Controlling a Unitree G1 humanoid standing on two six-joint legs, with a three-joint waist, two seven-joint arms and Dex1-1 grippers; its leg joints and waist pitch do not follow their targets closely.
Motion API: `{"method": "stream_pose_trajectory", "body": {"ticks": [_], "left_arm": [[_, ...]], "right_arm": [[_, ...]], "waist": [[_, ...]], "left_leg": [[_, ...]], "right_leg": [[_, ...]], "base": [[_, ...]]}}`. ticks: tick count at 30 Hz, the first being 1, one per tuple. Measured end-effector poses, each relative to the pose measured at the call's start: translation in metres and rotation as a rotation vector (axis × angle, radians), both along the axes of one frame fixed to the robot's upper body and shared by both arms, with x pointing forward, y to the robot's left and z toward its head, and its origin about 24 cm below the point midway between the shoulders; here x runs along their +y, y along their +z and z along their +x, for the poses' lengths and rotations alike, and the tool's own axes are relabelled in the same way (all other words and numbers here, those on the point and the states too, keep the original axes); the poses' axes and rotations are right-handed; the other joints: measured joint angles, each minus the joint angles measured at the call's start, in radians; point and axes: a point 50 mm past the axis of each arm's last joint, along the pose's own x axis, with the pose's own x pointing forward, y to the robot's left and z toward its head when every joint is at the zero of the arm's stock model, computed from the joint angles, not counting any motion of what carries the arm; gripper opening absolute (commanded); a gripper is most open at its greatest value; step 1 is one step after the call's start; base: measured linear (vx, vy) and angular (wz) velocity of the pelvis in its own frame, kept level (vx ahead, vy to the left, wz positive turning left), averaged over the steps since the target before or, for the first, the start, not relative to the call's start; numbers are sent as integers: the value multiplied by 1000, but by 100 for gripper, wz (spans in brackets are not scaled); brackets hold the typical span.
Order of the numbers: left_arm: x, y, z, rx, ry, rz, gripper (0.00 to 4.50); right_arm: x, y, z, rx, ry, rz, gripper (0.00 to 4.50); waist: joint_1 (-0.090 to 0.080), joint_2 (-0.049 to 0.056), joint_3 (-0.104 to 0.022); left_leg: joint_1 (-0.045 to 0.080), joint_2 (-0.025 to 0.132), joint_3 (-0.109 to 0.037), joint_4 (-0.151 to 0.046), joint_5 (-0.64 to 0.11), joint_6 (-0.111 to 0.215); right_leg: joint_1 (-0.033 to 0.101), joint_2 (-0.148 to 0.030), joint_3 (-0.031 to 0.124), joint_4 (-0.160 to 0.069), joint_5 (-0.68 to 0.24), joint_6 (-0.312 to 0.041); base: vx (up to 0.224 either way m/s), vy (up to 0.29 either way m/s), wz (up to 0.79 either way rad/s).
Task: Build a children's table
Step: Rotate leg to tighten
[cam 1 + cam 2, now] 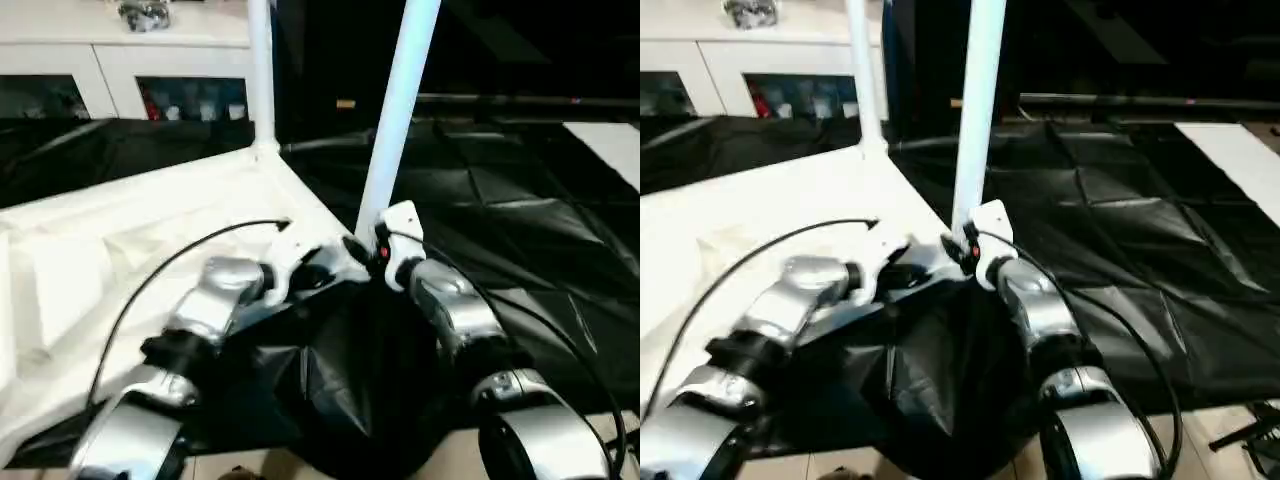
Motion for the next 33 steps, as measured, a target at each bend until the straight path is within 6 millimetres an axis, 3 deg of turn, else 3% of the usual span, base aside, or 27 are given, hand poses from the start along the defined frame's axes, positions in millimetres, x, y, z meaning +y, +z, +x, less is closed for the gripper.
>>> {"method": "stream_pose_trajectory", "body": {"ticks": [3, 8, 9, 16, 22, 25, 33], "left_arm": [[1, 1, 0, -9, -4, 2, 0], [11, 1, -2, -7, -27, 1, 0], [14, 2, -3, -7, -42, -1, 0], [32, 4, -13, 17, -137, -18, 0], [43, 6, -26, 58, -264, -23, 0], [48, 6, -30, 75, -299, -18, 0], [58, 7, -39, 109, -364, -18, 0]], "right_arm": [[0, 1, 0, 9, 11, 43, 309], [1, 2, -3, 10, 106, 69, 329], [0, 3, -4, -5, 141, 48, 357], [-6, 4, -13, -25, 374, -4, 357], [-15, 6, -27, -5, 616, -26, 357], [-19, 6, -32, 6, 674, -19, 357], [-21, 3, -40, 48, 773, -31, 306]], "waist": [[-1, 0, 0], [-4, 0, 0], [-4, 0, 0], [0, 2, 1], [15, 2, 2], [21, 1, 2], [24, 0, 3]], "left_leg": [[-1, 0, 0, 0, 0, 0], [-1, 1, 0, -2, 0, 0], [-1, 1, 0, -3, 0, 0], [-3, 6, -1, -4, 0, -1], [-5, 6, 0, -3, 0, -1], [-5, 6, 0, -3, 0, -1], [-5, 6, 0, -2, 0, -1]], "right_leg": [[-1, 0, 0, 0, 0, 1], [-2, 1, -1, 0, 0, 2], [-3, 1, 0, 0, 0, 2], [-4, 7, -1, -1, -2, 4], [-4, 6, -1, -4, -2, 5], [-4, 6, -1, -5, -2, 5], [-4, 6, -1, -5, -2, 5]], "base": [[0, 0, 0], [0, 0, 0], [0, 0, 0], [0, 0, 0], [0, 0, 0], [0, 0, 0], [0, 0, 0]]}}
